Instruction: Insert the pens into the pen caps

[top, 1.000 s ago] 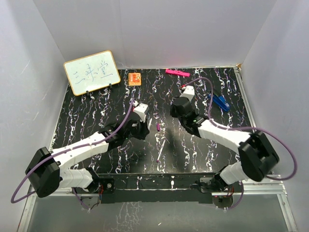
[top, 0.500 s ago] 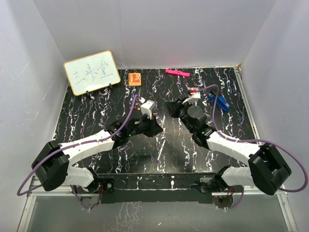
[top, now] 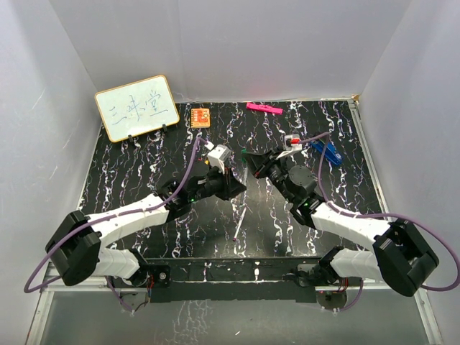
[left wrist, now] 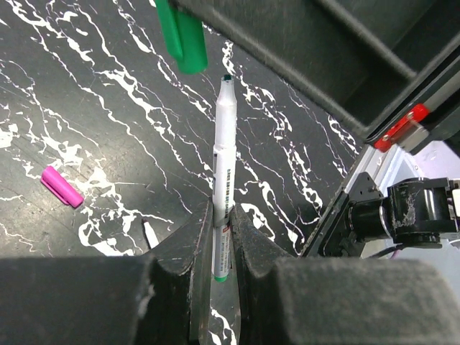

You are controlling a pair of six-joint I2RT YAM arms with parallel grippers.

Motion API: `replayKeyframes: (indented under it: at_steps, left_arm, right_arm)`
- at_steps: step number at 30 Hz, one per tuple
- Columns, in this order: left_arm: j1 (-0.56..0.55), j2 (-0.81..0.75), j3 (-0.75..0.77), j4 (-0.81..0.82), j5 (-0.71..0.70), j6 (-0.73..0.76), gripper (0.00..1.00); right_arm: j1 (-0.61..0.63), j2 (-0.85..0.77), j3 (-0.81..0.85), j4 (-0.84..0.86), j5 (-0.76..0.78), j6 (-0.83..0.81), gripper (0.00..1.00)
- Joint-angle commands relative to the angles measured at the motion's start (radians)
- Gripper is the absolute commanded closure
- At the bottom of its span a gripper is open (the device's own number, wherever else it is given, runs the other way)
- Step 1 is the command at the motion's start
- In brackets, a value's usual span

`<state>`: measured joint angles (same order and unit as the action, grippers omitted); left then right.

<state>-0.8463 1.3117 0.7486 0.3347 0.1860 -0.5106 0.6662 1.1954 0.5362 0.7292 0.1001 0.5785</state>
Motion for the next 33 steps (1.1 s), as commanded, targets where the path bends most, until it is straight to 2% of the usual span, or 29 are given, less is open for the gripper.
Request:
replayKeyframes:
  at_steps: [1,33]
  left_arm:
    - [0.005,-0.061,-0.018,0.067,-0.031,-0.020,1.00]
    - [0.005,-0.071,-0.033,0.066,-0.065,-0.034,1.00]
  right_arm:
    - [0.001,-0.036,-0.019,0.121,-0.018,0.018,1.00]
    - [0.001,-0.062,-0.048,0.128,0.021,0.006,1.00]
